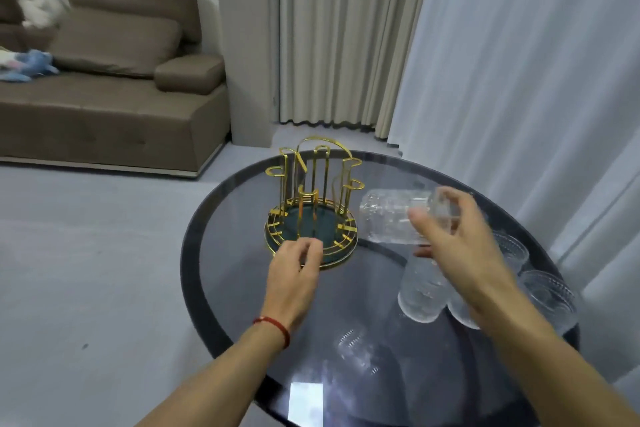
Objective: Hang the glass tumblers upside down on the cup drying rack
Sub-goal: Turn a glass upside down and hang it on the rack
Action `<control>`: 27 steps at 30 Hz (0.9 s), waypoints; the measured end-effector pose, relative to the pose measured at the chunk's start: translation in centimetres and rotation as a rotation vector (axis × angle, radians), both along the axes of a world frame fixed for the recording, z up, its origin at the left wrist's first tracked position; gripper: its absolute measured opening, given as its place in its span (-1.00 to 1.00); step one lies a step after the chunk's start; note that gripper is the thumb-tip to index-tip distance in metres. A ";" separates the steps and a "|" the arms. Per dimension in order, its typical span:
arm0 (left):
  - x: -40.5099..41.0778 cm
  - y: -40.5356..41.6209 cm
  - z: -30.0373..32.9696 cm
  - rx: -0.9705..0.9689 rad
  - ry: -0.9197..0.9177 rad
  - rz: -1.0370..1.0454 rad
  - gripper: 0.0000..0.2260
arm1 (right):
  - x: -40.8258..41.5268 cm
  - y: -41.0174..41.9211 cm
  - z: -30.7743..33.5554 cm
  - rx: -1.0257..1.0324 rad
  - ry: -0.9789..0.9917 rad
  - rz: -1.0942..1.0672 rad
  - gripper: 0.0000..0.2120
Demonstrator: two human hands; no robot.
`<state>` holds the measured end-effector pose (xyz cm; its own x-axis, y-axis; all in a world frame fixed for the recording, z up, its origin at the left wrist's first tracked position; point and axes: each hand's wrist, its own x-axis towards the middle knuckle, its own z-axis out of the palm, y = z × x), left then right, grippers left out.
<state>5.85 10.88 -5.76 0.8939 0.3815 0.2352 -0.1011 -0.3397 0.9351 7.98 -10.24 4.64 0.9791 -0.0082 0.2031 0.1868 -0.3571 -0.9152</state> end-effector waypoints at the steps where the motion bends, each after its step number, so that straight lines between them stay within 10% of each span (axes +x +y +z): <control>1: 0.3 0.8 -1.2 0.278 0.033 0.110 -0.71 | 1.4 -0.2 1.3 -0.017 -0.025 -0.051 -0.45; 9: 2.3 2.1 -6.5 0.857 0.240 0.012 -0.38 | 16.0 4.2 7.9 -0.044 -0.017 -0.088 -0.31; 27: 3.4 1.9 -7.1 0.866 0.241 0.006 -0.32 | 24.9 15.4 6.7 -0.676 0.108 0.519 -0.33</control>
